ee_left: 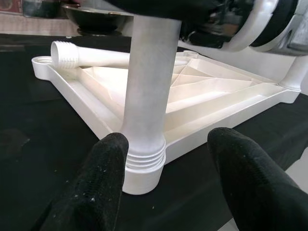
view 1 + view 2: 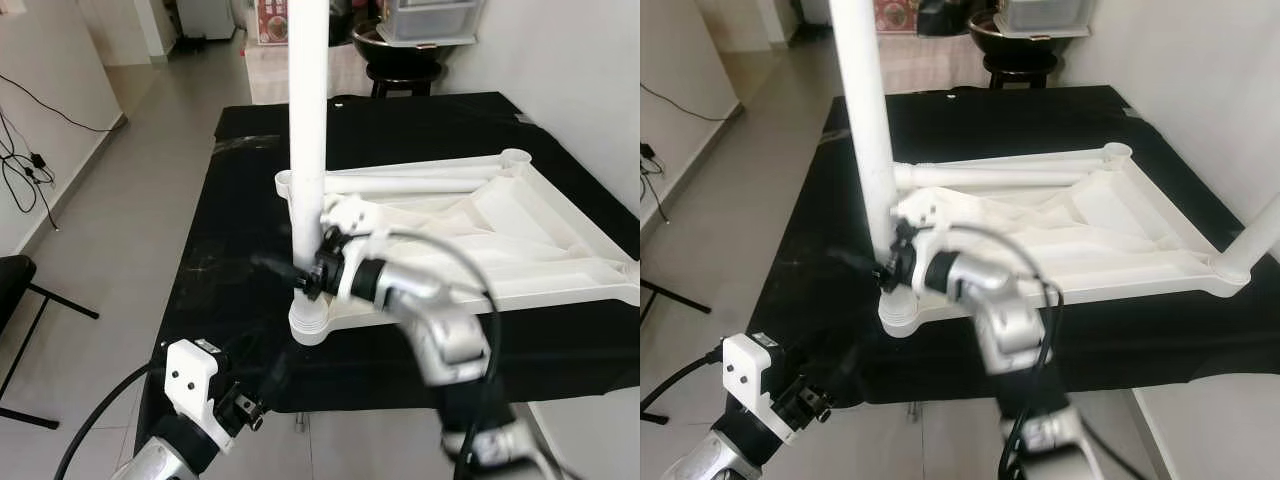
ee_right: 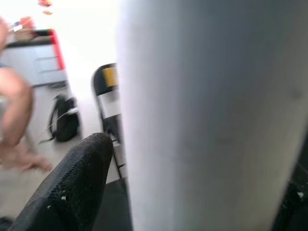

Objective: Building children table

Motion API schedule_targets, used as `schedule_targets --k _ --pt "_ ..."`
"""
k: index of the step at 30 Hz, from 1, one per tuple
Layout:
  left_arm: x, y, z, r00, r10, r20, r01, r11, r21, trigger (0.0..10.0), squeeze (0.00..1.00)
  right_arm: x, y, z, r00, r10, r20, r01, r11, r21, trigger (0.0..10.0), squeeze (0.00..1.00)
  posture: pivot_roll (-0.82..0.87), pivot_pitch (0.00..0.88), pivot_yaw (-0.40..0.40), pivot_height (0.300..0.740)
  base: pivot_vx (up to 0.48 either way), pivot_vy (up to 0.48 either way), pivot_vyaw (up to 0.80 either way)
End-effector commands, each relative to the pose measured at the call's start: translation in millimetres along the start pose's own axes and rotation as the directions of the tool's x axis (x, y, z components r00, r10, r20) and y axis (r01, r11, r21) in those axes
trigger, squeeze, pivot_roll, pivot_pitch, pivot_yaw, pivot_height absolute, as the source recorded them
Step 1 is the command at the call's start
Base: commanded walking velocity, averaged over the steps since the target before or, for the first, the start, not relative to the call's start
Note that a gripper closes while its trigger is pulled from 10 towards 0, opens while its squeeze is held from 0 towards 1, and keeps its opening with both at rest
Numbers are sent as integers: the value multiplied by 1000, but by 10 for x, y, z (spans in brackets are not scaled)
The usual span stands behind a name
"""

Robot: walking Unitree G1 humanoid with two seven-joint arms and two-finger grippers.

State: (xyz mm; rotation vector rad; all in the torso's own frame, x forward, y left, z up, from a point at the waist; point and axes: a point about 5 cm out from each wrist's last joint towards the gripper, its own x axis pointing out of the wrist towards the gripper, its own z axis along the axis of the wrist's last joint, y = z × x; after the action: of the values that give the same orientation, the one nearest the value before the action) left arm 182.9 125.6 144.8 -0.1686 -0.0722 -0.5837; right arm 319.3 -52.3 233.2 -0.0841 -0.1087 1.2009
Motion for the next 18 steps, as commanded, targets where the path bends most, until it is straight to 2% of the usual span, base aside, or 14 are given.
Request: schedule_targets --k 1,2,6,13,14,15,18 --pt "1 1 -38 1000 5 -10 -5 1000 -3 10000 0 58 39 -22 990 140 -27 -141 990 -29 10000 0 55 97 -12 740 0 0 0" --pt "1 1 -38 1000 5 -10 -5 1000 -3 10000 0 58 39 -22 990 140 -27 -141 990 -29 10000 0 55 97 -12 740 0 0 0" --pt "0 -11 -43 1000 11 -8 -11 1000 -4 10000 0 89 -101 78 964 258 -67 -262 962 -74 10000 0 74 99 -21 740 0 0 0" --pt "-8 -22 -45 1000 14 -7 -14 1000 -5 10000 0 74 -149 134 927 366 -85 -373 925 -78 10000 0 76 103 -22 740 0 0 0" --pt "-12 -29 -45 1000 13 -7 -13 1000 -6 10000 0 44 -150 128 899 425 -104 -432 899 -67 4235 0 76 105 -20 740 0 0 0" --pt "-13 -31 -45 1000 12 -8 -12 1000 -7 10000 0 25 -147 118 888 445 -113 -453 890 -59 0 0 76 105 -20 740 0 0 0" --pt "-13 -32 -45 1000 12 -8 -12 1000 -7 10000 0 14 -152 110 880 460 -120 -468 882 -54 0 0 76 105 -20 740 0 0 0"
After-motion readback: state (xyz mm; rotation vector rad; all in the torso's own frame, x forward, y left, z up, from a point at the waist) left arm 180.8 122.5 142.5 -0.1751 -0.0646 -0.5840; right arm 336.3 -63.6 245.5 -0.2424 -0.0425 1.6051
